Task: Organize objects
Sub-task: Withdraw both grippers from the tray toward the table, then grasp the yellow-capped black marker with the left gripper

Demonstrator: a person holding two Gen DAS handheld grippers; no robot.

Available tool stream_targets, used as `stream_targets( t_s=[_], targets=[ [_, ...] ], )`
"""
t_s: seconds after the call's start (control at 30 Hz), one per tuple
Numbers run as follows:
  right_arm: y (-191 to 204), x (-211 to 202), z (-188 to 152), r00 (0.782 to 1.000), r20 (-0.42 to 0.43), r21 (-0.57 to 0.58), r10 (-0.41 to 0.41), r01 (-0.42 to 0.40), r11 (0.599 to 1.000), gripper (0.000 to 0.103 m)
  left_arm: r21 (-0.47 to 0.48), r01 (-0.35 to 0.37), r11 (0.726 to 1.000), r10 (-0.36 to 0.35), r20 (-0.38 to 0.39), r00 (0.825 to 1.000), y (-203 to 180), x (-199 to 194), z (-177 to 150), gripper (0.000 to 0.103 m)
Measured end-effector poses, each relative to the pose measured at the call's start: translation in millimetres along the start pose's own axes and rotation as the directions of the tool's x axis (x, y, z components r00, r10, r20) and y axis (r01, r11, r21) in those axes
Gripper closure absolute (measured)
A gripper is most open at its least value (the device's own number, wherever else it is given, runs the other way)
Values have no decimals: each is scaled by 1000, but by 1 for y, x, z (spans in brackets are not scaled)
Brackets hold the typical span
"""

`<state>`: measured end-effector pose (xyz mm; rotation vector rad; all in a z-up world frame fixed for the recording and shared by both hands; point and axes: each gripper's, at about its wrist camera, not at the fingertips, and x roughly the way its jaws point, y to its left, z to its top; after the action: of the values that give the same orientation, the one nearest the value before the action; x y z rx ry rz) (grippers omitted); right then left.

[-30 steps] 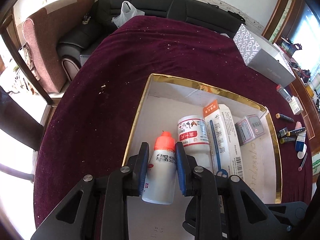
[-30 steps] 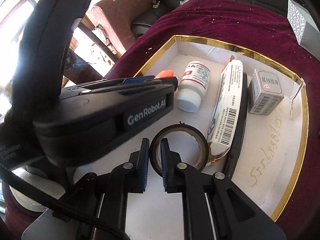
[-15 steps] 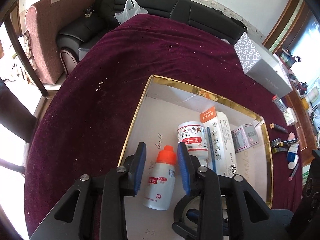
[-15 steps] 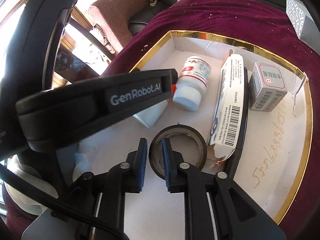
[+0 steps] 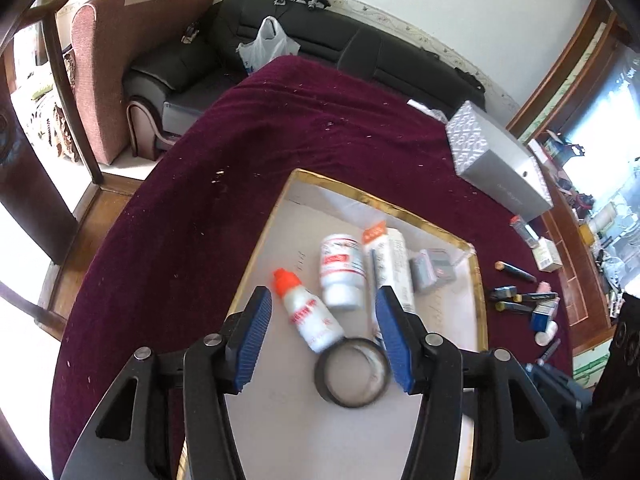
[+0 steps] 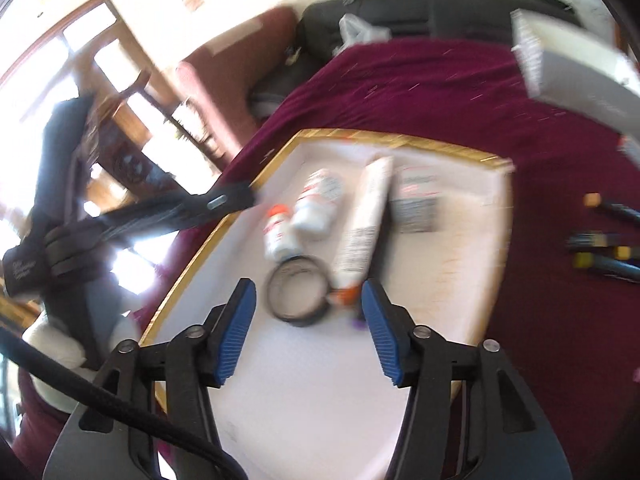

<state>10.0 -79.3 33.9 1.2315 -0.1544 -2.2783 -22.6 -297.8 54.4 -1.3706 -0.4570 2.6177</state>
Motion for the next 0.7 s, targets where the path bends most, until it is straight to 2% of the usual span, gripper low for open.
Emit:
stream_targets(
  t_s=[0.1,0.2,0.27,0.3,0.33,0.37,0.4,0.43,0.47,0.5,0.53,0.57,0.6,0.7],
  targets=[
    [-18,-31,2,990,89,-8,-114,115,993,44,32,41,999,-42,20,999,-24,-17,-10,55],
    [-28,-84,-2,937,216,-19,-275,285,958,42,87,91,992,-94,33,995,-59,-27,-19,55],
    [-32,-130,-8,864,345,-4,-367,393,920,29,138,113,984,-120,45,992,-85,-32,-24,55],
    [-33,-157,-15,810,416,22,-414,446,895,14,165,122,979,-132,47,990,-98,-32,-26,55],
    [-37,-176,-19,752,483,57,-449,484,873,4,197,130,972,-142,46,989,-113,-31,-29,55],
    [-44,-196,-29,698,544,96,-465,499,861,0,222,134,966,-147,42,988,-125,-28,-31,55],
    [-54,-207,-35,674,572,126,-468,492,862,0,243,138,960,-151,36,988,-137,-26,-34,55],
    [-69,-214,-38,688,551,153,-471,472,868,0,261,142,955,-154,26,988,-148,-21,-37,55],
    [-82,-212,-36,733,492,165,-470,452,877,0,272,144,951,-154,14,988,-159,-15,-39,55],
    [-102,-207,-34,790,413,179,-453,417,891,0,279,143,949,-149,0,989,-169,-8,-41,55],
    [-122,-202,-36,828,356,211,-433,380,901,0,288,140,947,-141,-19,990,-180,1,-43,55],
    [-140,-198,-41,844,328,254,-424,353,900,0,296,140,945,-137,-32,990,-187,7,-45,55],
    [-158,-195,-47,848,312,298,-428,341,892,0,309,140,941,-132,-47,990,-196,15,-47,55],
    [-199,-194,-60,841,298,394,-452,323,861,0,369,120,922,-103,-66,993,-221,36,-55,55]
  ],
)
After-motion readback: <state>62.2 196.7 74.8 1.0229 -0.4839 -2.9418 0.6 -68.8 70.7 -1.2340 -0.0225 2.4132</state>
